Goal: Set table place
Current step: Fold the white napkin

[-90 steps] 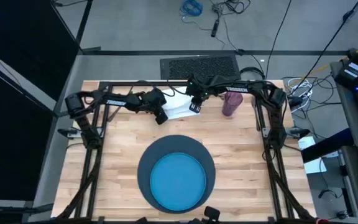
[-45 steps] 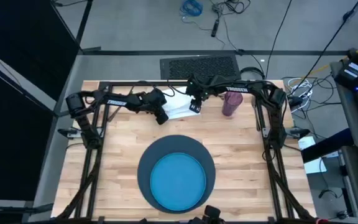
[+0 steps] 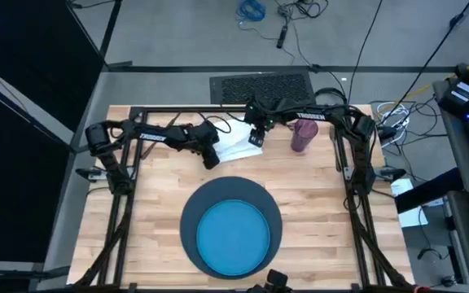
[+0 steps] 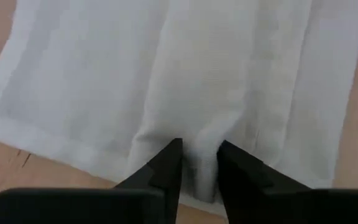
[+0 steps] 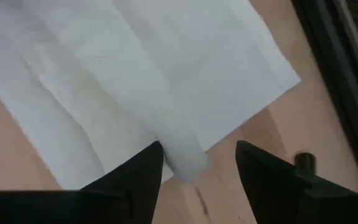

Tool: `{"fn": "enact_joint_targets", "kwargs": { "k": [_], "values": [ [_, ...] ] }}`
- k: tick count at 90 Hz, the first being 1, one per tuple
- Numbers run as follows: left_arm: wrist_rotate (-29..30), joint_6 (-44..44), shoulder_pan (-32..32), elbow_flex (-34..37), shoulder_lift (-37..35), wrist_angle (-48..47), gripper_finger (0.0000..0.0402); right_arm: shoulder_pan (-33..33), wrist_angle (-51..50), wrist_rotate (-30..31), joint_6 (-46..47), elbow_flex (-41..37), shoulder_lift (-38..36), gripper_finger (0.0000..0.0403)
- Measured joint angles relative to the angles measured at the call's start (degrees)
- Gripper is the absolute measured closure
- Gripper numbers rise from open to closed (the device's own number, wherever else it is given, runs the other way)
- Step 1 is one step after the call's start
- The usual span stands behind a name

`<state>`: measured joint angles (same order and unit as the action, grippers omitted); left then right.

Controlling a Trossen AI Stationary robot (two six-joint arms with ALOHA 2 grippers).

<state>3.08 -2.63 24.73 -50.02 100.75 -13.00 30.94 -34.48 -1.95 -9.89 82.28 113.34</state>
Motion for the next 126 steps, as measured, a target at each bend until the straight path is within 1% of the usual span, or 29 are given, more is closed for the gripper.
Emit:
{"fn": "enact_joint_targets", "kwargs": {
  "k": [17, 26, 37, 53, 60, 72, 91, 99, 113, 126],
  "values": [
    [-0.1, 0.0, 0.0, 0.0, 0.0, 0.2, 0.0324, -0.1, 0.0, 0.1, -0.4, 0.0, 0.0, 0.0215],
    [-1.6, -0.1, 0.0, 0.1, 0.1, 0.3, 0.0317, 0.3, 0.0, 0.1, -0.4, 0.0, 0.0, 0.0215],
    [-1.7, -0.1, 0.0, 0.1, 0.1, 0.4, 0.0288, 0.6, 0.0, 0.1, 0.0, 0.0, 0.0, 0.0215],
    [1.0, -0.1, -0.1, 0.2, 0.1, 2.2, 0.0233, 0.6, 0.0, 0.1, 0.2, 0.0, 0.0, 0.0215],
    [1.1, -0.1, 0.0, 0.2, -0.3, 2.6, 0.0222, 0.6, 0.0, 0.1, 0.2, 0.0, 0.0, 0.0215],
    [1.5, 0.4, 0.0, 0.4, -2.4, 1.8, 0.0219, 0.6, 0.0, 0.1, -0.1, 0.0, 0.0, 0.0215],
    [1.5, 1.7, 0.0, 0.3, -9.0, -3.7, 0.0219, 0.3, 0.0, 0.1, -1.0, 0.0, 0.0, 0.0215],
    [1.5, 1.6, 0.0, 0.3, -11.0, -4.1, 0.0219, 0.3, 0.1, 0.1, -1.3, 0.0, 0.0, 0.0215],
    [1.6, 2.7, 0.0, 0.2, -11.8, -4.8, 0.0219, 0.3, 0.0, 0.1, -1.2, 0.0, -0.1, 0.0215],
    [1.7, 3.1, 0.0, 0.2, -11.8, -4.9, 0.0219, 0.1, -2.9, 0.1, -1.3, 0.6, -1.5, 0.0215]
  ]
}}
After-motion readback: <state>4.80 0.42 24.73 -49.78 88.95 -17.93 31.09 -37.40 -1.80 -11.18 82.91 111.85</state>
